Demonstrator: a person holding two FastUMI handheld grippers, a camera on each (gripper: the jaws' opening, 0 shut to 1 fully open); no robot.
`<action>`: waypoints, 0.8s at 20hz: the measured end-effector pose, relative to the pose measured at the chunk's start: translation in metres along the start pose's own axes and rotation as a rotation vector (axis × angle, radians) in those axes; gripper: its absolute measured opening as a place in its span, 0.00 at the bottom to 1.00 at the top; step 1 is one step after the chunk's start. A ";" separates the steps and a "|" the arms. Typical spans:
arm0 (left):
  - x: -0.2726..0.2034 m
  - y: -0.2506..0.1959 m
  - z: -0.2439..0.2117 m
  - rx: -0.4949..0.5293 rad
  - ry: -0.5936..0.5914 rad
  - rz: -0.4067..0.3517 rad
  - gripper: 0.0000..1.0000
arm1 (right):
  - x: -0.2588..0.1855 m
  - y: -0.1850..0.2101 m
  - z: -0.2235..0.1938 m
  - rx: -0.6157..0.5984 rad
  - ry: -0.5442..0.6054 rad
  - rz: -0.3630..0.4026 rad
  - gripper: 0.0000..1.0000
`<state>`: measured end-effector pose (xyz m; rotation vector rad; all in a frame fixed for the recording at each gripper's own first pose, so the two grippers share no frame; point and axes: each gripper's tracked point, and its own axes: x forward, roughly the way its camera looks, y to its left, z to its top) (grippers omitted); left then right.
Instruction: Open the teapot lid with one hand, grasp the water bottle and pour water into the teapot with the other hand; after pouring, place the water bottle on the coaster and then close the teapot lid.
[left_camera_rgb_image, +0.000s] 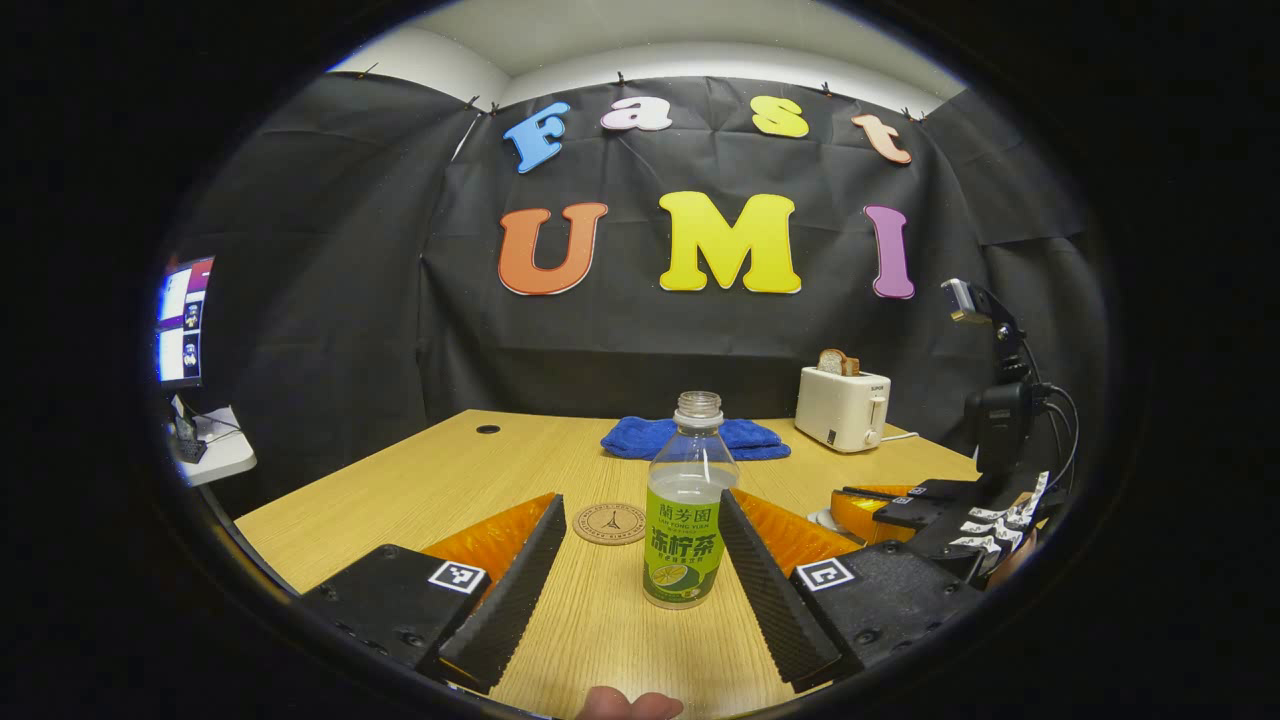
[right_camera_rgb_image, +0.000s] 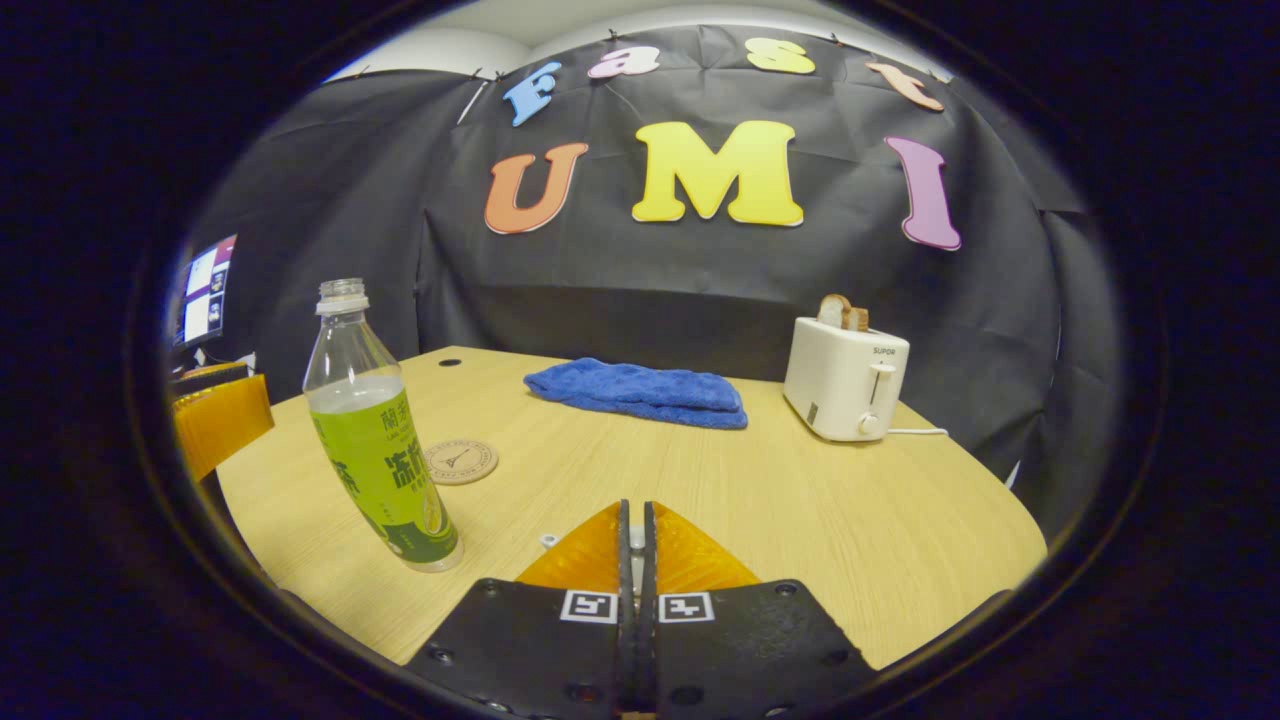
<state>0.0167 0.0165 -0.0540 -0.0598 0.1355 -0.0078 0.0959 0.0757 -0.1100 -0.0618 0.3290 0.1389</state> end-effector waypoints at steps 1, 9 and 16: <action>0.001 0.000 0.000 0.003 0.002 -0.002 0.96 | 0.002 0.001 0.000 -0.004 -0.008 0.001 0.00; 0.009 -0.003 -0.006 0.007 0.018 -0.011 0.96 | -0.004 -0.001 0.015 0.049 -0.045 0.035 0.00; 0.035 -0.016 -0.033 0.066 0.097 -0.058 0.97 | -0.022 -0.019 0.035 0.072 -0.076 0.033 0.00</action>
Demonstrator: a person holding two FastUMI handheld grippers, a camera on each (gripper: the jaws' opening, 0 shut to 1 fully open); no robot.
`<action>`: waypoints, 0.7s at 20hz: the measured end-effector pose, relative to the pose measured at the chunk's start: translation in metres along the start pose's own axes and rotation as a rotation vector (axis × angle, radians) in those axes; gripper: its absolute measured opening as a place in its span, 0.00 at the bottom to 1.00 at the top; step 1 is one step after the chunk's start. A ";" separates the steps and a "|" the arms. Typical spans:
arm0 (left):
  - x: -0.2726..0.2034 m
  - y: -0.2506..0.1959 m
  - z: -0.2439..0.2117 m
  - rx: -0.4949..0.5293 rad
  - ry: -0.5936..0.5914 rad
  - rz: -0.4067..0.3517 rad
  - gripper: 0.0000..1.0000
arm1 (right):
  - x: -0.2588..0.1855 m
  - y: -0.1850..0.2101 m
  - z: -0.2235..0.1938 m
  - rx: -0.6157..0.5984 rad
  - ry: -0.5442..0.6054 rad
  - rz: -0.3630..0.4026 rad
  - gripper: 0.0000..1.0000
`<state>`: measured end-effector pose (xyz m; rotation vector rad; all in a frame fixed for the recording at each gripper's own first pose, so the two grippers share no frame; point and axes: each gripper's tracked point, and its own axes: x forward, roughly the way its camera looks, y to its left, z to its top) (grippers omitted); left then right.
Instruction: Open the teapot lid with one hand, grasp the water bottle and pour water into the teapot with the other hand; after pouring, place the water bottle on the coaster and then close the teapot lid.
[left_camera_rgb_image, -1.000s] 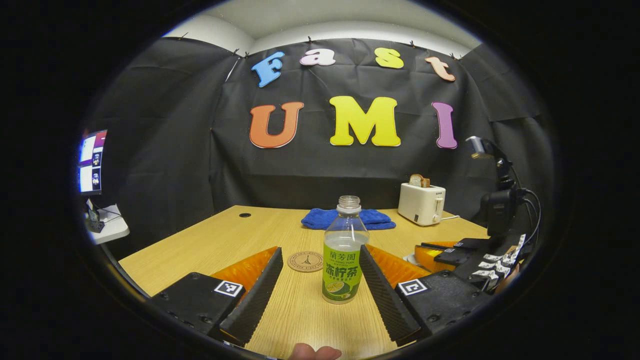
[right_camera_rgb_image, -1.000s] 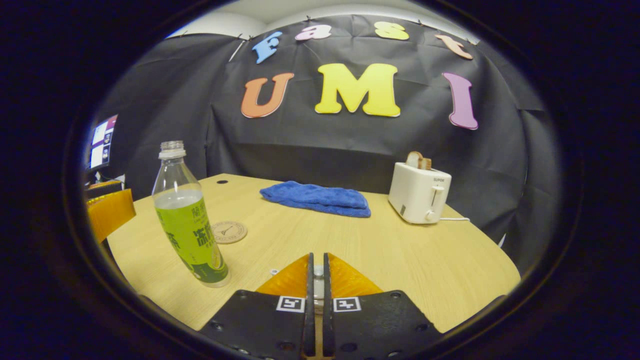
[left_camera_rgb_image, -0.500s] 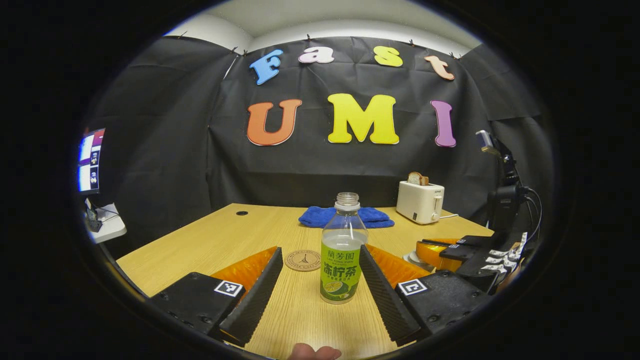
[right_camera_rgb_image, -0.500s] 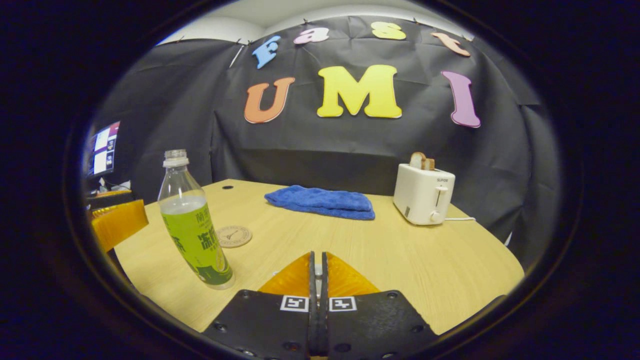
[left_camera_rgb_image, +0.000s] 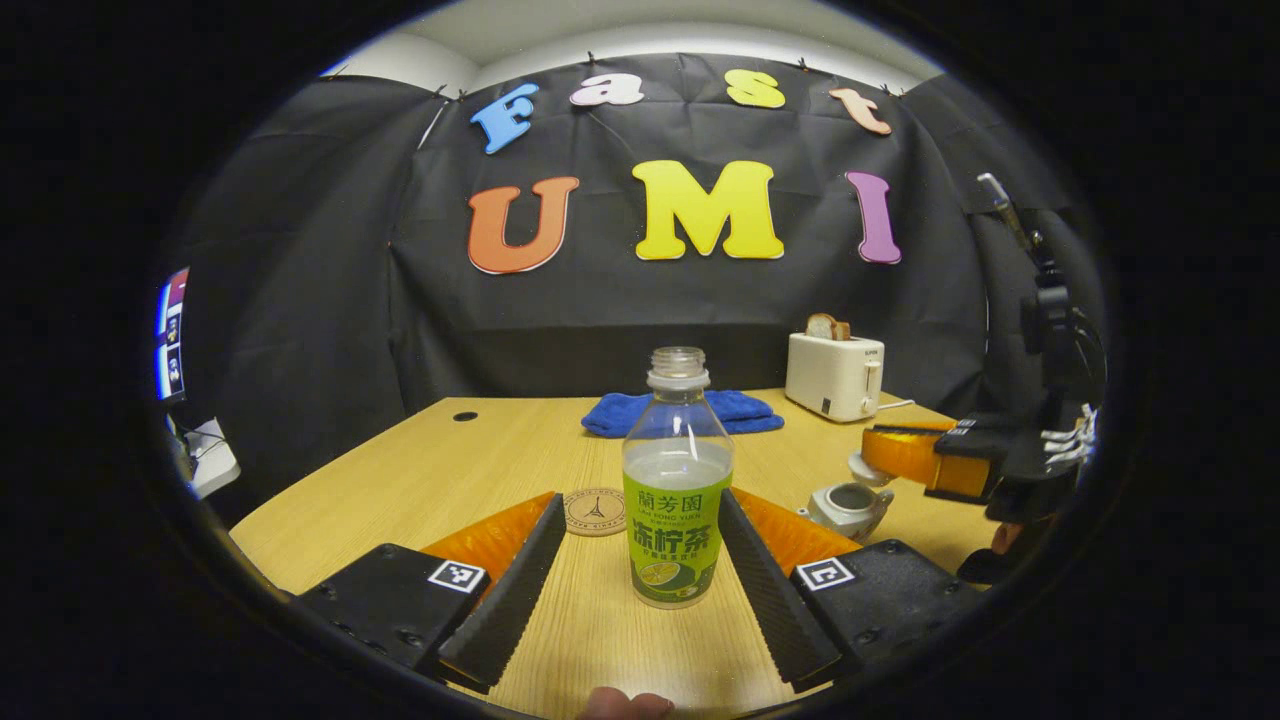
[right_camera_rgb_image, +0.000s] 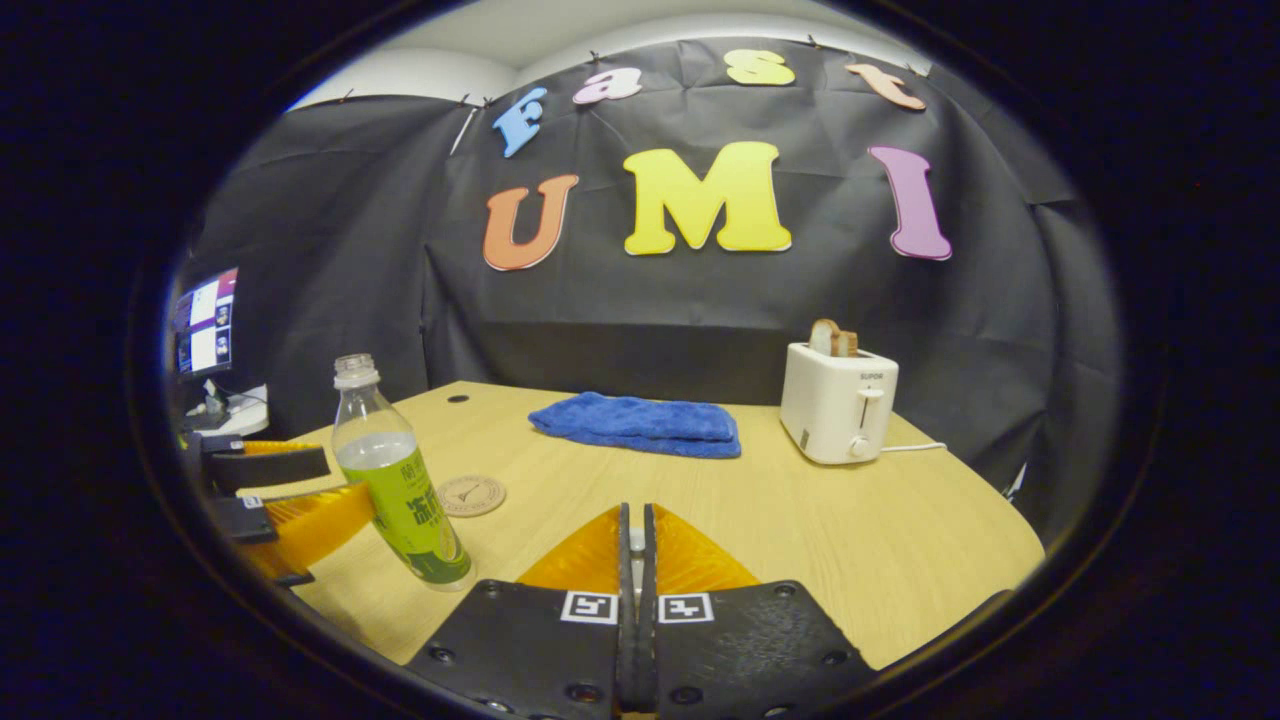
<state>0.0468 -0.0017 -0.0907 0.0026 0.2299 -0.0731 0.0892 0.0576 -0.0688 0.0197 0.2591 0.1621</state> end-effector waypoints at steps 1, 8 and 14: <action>0.004 -0.003 -0.005 0.006 0.010 -0.005 0.97 | -0.003 -0.004 0.004 0.001 -0.007 -0.003 0.00; 0.028 -0.017 -0.020 -0.006 0.052 -0.024 0.96 | -0.021 -0.027 0.010 -0.006 -0.011 -0.025 0.00; 0.036 -0.019 -0.029 0.004 0.074 -0.016 0.81 | -0.029 -0.043 0.007 0.012 0.003 -0.030 0.00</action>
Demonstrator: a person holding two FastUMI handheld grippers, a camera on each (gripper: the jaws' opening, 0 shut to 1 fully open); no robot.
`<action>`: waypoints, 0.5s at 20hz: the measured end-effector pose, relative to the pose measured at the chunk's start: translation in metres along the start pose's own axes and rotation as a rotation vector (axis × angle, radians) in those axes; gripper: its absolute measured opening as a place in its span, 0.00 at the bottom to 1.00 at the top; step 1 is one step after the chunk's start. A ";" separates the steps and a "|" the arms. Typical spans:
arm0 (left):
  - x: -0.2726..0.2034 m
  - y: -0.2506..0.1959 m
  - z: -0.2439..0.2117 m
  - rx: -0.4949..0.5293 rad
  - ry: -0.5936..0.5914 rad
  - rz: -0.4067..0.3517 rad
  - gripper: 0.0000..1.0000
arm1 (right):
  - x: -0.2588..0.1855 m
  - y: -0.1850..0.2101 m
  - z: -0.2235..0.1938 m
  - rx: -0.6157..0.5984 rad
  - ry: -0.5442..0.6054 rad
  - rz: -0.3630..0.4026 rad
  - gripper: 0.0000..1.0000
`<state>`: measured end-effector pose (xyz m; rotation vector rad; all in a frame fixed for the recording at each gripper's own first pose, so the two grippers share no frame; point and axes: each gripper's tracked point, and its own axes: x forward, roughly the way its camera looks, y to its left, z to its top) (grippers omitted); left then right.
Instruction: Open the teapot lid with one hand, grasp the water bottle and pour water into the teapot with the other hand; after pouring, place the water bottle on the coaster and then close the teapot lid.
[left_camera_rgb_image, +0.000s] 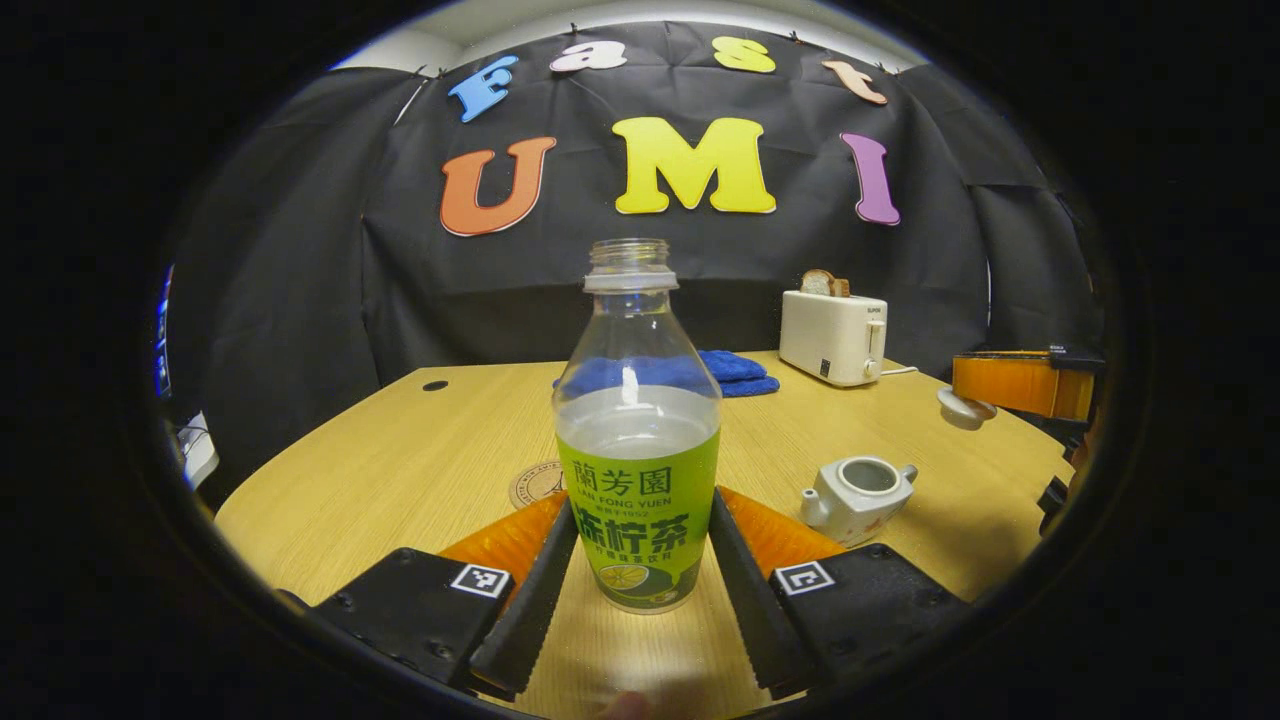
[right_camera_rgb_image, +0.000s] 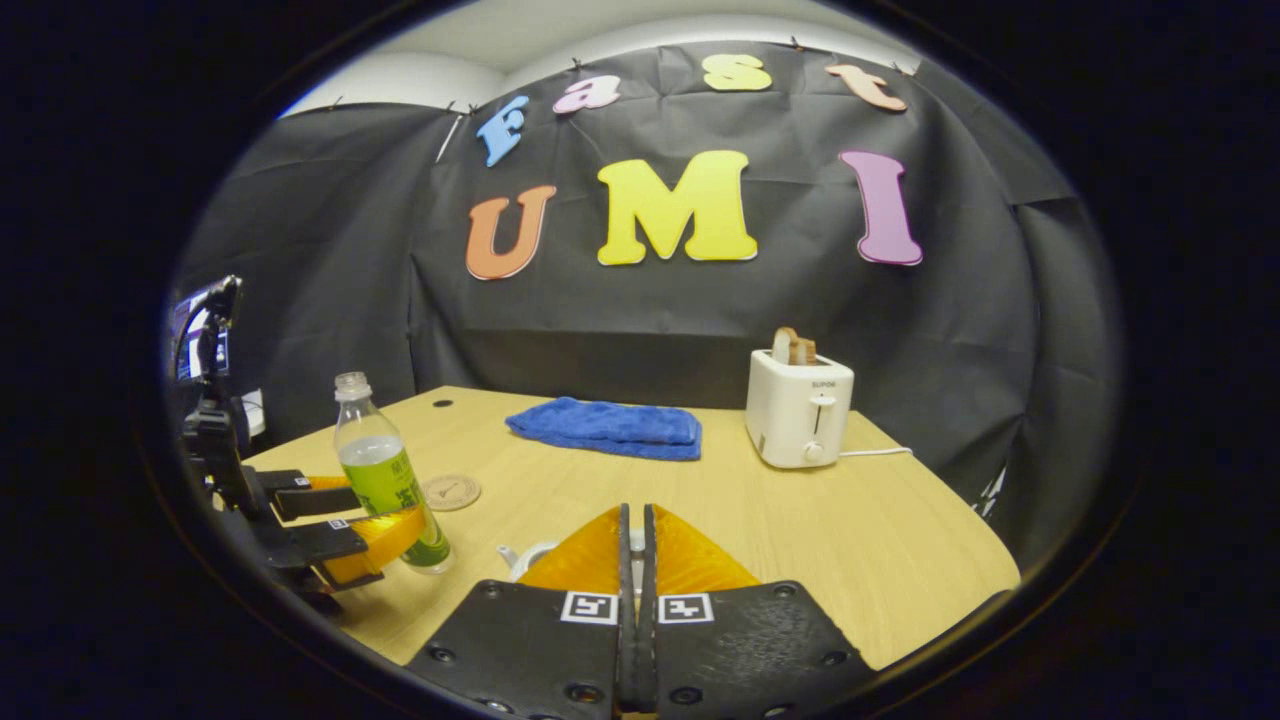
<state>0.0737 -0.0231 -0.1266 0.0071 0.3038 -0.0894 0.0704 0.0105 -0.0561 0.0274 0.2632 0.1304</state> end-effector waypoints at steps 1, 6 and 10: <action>0.000 -0.001 0.000 0.005 -0.001 0.000 0.81 | -0.001 -0.002 0.000 0.004 0.000 -0.002 0.00; 0.001 -0.003 0.001 0.044 0.003 -0.011 0.77 | -0.005 -0.013 -0.003 0.012 0.005 -0.010 0.00; -0.002 -0.001 0.007 0.085 -0.003 -0.019 0.71 | -0.006 -0.020 -0.008 0.021 0.013 -0.011 0.00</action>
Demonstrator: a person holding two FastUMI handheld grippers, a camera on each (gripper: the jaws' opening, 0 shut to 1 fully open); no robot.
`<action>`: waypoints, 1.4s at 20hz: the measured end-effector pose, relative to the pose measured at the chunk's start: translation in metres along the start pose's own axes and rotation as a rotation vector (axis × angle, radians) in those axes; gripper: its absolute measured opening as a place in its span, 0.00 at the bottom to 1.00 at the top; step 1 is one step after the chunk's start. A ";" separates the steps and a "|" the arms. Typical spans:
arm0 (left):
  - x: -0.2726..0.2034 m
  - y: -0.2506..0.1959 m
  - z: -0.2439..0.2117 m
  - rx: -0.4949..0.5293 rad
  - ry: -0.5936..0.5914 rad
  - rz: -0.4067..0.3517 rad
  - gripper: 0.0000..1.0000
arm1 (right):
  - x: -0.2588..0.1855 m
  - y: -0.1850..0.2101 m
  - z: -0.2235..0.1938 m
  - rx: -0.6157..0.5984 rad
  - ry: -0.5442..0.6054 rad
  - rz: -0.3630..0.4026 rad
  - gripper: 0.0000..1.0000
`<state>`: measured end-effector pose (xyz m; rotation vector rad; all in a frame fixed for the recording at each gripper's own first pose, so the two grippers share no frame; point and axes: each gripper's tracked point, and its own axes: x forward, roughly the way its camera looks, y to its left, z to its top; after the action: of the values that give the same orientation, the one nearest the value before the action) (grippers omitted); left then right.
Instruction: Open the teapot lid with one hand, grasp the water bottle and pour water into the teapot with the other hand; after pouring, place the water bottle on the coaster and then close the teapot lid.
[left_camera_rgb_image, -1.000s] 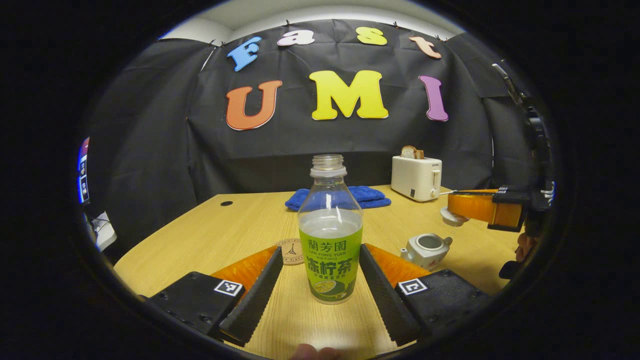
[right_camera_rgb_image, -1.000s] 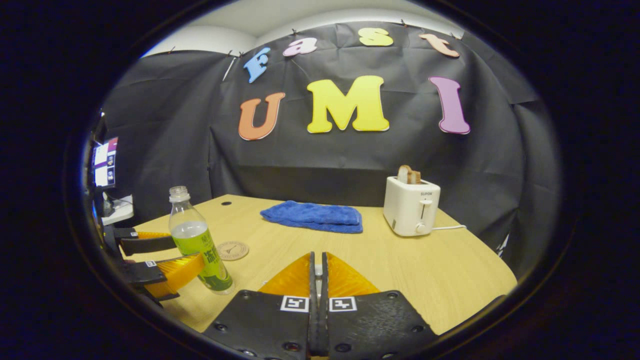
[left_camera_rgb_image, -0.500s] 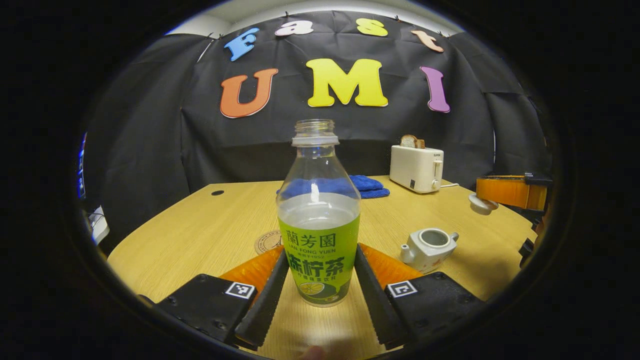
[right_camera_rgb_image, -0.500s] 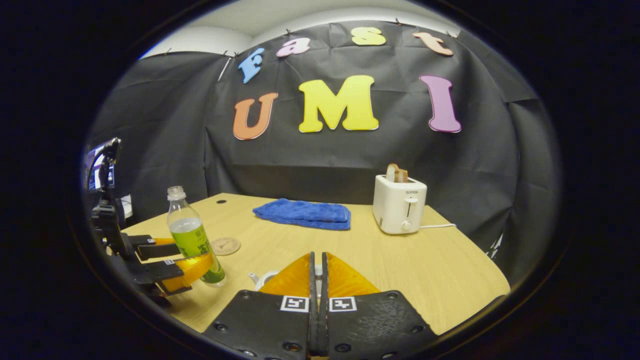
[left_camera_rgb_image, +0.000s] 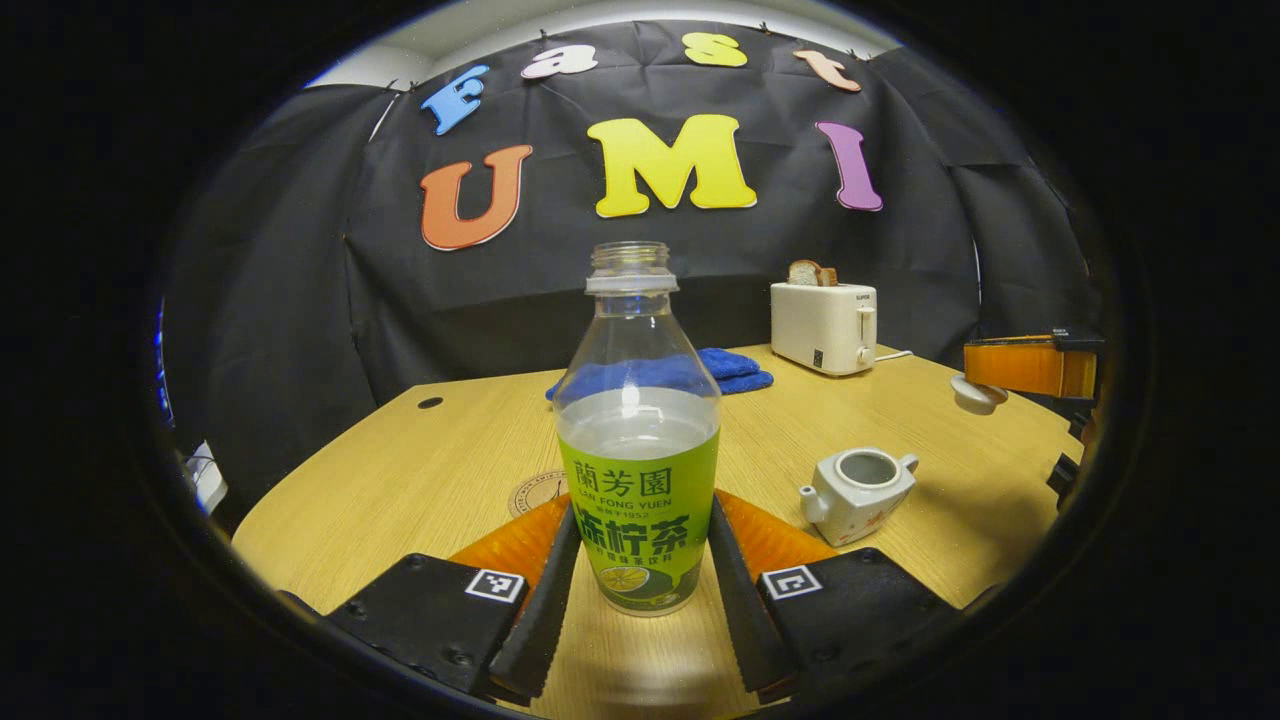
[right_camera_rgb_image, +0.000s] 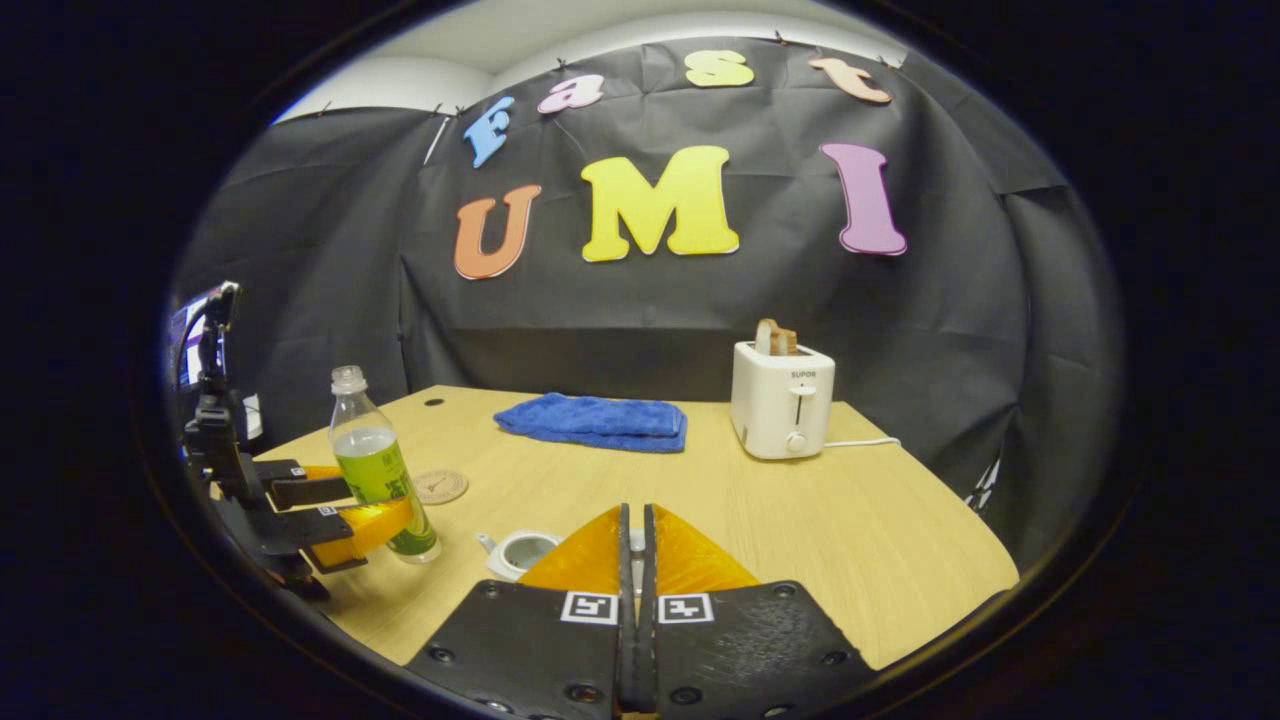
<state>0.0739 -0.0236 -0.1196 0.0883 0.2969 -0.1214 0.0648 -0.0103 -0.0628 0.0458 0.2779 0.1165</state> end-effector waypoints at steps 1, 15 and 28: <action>-0.002 0.001 0.005 0.021 -0.009 0.006 0.70 | 0.000 -0.001 0.000 -0.001 0.001 0.002 0.02; -0.013 0.016 0.042 0.734 0.007 0.097 0.69 | -0.012 -0.021 -0.014 -0.016 0.022 0.011 0.00; 0.006 0.015 0.046 1.304 0.109 0.141 0.69 | -0.017 -0.038 -0.027 -0.024 0.040 0.000 0.00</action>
<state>0.0953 -0.0142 -0.0764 1.4098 0.2781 -0.1538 0.0456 -0.0494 -0.0861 0.0198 0.3166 0.1213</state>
